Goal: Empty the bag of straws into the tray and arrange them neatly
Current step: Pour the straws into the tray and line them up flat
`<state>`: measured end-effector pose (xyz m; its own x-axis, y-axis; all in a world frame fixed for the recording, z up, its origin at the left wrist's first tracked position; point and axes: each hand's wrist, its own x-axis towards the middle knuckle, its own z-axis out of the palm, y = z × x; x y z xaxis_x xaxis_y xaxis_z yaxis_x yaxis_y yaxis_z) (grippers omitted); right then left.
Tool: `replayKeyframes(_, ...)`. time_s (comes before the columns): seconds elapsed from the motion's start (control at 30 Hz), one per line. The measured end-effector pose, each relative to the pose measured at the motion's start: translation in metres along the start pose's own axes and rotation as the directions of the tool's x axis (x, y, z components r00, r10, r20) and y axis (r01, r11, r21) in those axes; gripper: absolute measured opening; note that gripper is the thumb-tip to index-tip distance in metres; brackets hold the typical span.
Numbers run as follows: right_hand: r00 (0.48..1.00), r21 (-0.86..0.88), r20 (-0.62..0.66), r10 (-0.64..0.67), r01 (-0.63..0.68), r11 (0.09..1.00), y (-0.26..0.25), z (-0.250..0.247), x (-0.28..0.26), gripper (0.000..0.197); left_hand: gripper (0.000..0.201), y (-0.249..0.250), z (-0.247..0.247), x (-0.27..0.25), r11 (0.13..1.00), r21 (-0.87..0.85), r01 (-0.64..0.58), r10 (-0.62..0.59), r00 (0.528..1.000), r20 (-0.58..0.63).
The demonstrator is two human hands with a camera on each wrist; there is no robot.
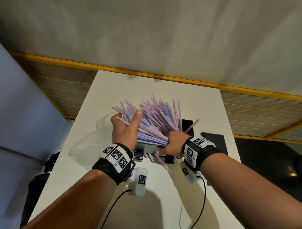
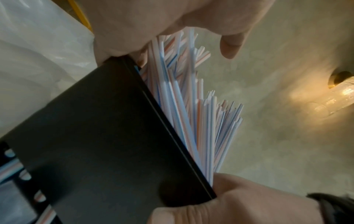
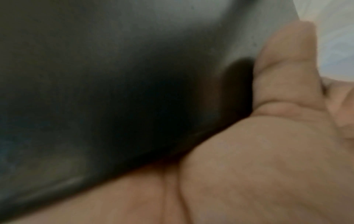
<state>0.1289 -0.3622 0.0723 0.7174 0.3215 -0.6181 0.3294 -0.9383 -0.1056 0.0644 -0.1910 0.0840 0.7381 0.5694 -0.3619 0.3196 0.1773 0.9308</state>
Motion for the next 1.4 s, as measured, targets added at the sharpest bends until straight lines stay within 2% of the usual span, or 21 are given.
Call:
replayKeyframes(0.13,0.999,0.065,0.053,0.003,-0.007,0.998,-0.002,-0.003,0.005,0.062,0.068,0.002,0.001,-0.001,0.998,0.055,-0.028,0.028,1.000,0.000)
replayKeyframes(0.33,0.997,0.121,0.077,-0.030,0.021,0.992,-0.005,-0.006,0.005,0.061,0.075,0.004,0.002,-0.002,0.996,0.090,-0.009,0.009,1.000,-0.004)
replayKeyframes(0.4,0.998,0.122,0.061,-0.027,0.020,0.992,-0.006,-0.008,0.004,0.064,0.077,0.007,0.001,-0.003,0.996,0.084,-0.021,0.022,1.000,-0.014)
replayKeyframes(0.5,0.997,0.184,-0.027,-0.077,0.081,0.980,-0.008,-0.014,-0.003,0.052,0.067,0.017,-0.005,0.001,0.998,0.024,-0.065,0.066,0.996,-0.065)
replayKeyframes(0.57,0.992,0.236,-0.076,-0.096,0.112,0.965,-0.009,-0.017,-0.008,0.058,0.061,0.023,-0.010,0.006,0.995,-0.033,-0.099,0.095,0.992,-0.087)
replayKeyframes(0.63,0.989,0.229,-0.099,-0.106,0.127,0.965,-0.007,-0.017,-0.009,0.050,0.062,0.023,-0.013,0.010,0.993,-0.055,-0.100,0.096,0.992,-0.079)
replayKeyframes(0.7,0.987,0.139,-0.103,-0.123,0.137,0.981,-0.009,-0.020,-0.015,0.088,0.068,0.018,-0.011,0.010,0.996,0.022,-0.082,0.083,0.996,-0.030)
replayKeyframes(0.73,0.986,0.125,-0.113,-0.121,0.135,0.983,-0.009,-0.020,-0.016,0.096,0.071,0.015,-0.009,0.008,0.993,0.095,-0.073,0.072,0.997,0.010)
replayKeyframes(0.8,0.974,0.111,-0.189,-0.125,0.148,0.983,-0.010,-0.021,-0.019,0.087,0.075,0.008,-0.006,0.004,0.976,0.209,-0.059,0.038,0.994,0.099)
replayKeyframes(0.87,0.953,0.099,-0.273,-0.135,0.167,0.981,-0.007,-0.021,-0.022,0.073,0.078,0.005,-0.006,0.001,0.976,0.214,-0.048,0.019,0.991,0.134)
replayKeyframes(0.97,0.916,0.137,-0.369,-0.157,0.221,0.966,-0.005,-0.017,-0.035,0.054,0.071,0.005,-0.009,0.003,0.996,0.077,-0.042,0.038,0.998,0.053)
replayKeyframes(1.03,0.929,0.153,-0.310,-0.202,0.258,0.954,-0.007,-0.011,-0.038,0.051,0.063,0.007,-0.008,0.002,0.998,-0.036,-0.041,0.041,0.999,-0.013)
replayKeyframes(1.1,0.950,0.130,-0.215,-0.228,0.259,0.957,-0.012,-0.002,-0.035,0.052,0.063,0.007,-0.005,0.000,0.994,-0.096,-0.044,0.040,0.998,-0.048)
replayKeyframes(1.23,0.955,0.052,-0.246,-0.165,0.183,0.982,-0.013,0.007,-0.024,0.037,0.063,0.004,-0.006,-0.001,0.992,-0.113,-0.058,0.051,0.997,-0.062)
replayKeyframes(1.33,0.962,0.090,-0.221,-0.158,0.182,0.979,-0.013,0.011,-0.024,0.036,0.052,0.000,-0.010,0.004,0.996,-0.085,-0.031,0.025,0.998,-0.065)
replayKeyframes(1.4,0.966,0.107,-0.200,-0.163,0.187,0.976,-0.013,0.011,-0.022,0.042,0.060,-0.002,-0.010,0.005,0.996,-0.083,-0.012,0.007,0.998,-0.055)
